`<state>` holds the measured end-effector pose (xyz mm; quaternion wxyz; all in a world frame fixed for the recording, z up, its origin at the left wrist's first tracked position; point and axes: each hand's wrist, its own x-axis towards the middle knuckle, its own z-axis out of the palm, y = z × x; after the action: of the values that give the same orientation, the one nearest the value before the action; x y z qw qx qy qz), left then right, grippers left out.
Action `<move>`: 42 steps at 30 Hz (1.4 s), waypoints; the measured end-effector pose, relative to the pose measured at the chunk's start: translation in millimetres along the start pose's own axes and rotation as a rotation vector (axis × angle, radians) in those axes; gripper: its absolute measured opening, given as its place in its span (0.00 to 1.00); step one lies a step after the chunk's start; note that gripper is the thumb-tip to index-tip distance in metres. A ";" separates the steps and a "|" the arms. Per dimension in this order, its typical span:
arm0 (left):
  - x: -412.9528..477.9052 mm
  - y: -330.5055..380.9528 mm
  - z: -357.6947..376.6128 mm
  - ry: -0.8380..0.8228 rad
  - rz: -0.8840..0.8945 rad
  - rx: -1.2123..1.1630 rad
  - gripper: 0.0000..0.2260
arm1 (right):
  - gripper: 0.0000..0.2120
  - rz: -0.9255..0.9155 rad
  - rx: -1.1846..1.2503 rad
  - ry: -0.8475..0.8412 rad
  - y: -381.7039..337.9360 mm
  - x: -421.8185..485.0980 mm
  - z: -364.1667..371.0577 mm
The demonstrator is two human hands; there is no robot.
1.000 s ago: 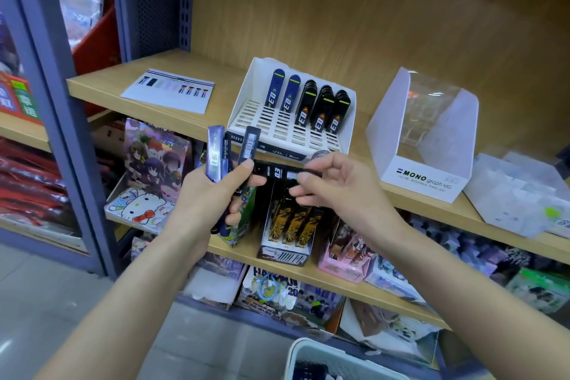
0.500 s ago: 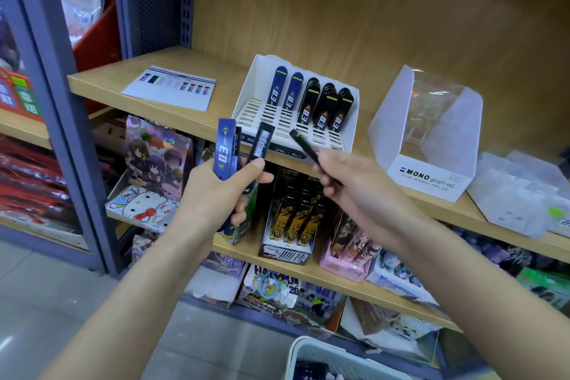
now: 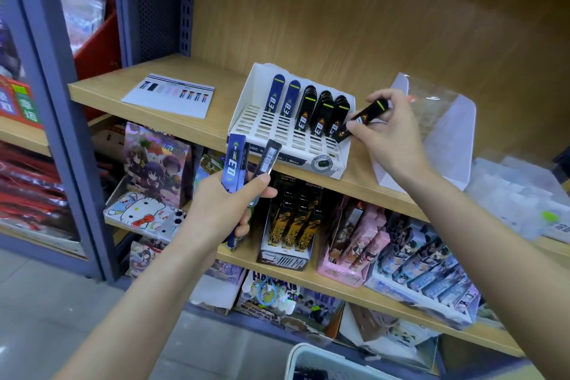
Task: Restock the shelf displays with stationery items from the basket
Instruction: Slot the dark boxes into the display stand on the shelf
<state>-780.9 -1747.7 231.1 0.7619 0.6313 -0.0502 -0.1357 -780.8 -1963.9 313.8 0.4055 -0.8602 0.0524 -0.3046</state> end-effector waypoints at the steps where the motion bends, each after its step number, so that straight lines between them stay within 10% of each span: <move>1: -0.2 -0.1 0.3 -0.002 -0.004 0.002 0.12 | 0.12 0.001 0.007 0.007 2.6 4.1 1.1; 26: 1.0 -1.4 5.5 -0.039 -0.011 -0.020 0.05 | 0.11 -0.289 -0.502 -0.188 8.6 35.9 -9.8; 42: -2.6 0.8 5.1 -0.060 -0.022 -0.003 0.04 | 0.03 -0.325 -0.442 -0.007 11.7 21.9 3.4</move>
<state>-784.6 -1751.6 233.1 0.7596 0.6262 -0.0660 -0.1631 -759.4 -1976.8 314.2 0.1538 -0.9261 -0.0223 -0.3439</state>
